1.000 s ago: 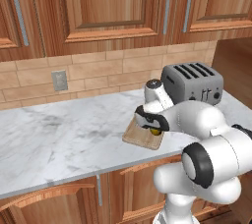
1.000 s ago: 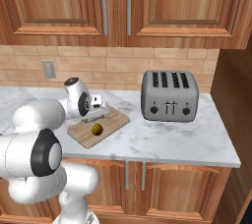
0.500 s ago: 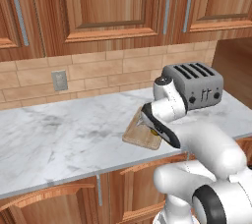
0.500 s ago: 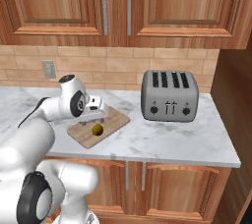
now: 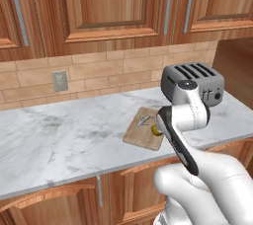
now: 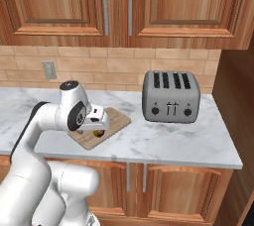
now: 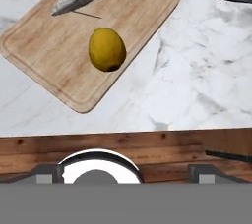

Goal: Retrieve a lemon from the fridge and place it on the cutting board with the fish.

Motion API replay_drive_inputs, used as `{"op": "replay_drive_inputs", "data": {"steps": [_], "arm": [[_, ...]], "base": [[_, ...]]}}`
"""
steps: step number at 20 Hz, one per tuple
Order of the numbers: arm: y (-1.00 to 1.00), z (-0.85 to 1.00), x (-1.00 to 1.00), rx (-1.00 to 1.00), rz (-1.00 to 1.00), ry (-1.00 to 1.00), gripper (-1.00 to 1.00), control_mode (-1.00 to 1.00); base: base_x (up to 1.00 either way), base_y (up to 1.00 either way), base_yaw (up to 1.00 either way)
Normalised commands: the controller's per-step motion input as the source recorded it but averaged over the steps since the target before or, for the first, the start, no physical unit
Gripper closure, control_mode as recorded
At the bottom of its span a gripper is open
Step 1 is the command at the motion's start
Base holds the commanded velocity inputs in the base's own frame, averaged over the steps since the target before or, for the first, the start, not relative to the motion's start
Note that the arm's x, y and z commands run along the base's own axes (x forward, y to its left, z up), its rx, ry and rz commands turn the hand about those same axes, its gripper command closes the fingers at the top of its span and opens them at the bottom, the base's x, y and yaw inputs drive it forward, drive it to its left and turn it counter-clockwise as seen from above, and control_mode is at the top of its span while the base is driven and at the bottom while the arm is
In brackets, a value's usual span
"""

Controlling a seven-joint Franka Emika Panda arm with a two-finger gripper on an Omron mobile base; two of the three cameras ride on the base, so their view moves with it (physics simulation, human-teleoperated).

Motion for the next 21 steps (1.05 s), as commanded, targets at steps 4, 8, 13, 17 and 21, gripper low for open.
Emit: {"op": "replay_drive_inputs", "data": {"steps": [4,8,13,17,21], "arm": [[0.00,0.34,-0.35,0.19,0.00,0.00,-1.00,-1.00],[0.00,0.36,-0.04,0.01,-0.02,0.00,-1.00,-1.00],[0.00,0.26,0.00,0.00,-0.05,0.04,-1.00,-1.00],[0.00,0.11,0.00,0.00,-0.04,0.05,-1.00,-1.00],[0.05,0.04,-0.04,0.00,-0.06,0.00,-1.00,-1.00]], "base": [[0.00,0.00,0.00],[0.00,0.00,0.00],[0.00,0.00,0.00],[0.00,0.00,0.00],[0.00,0.00,0.00]]}}
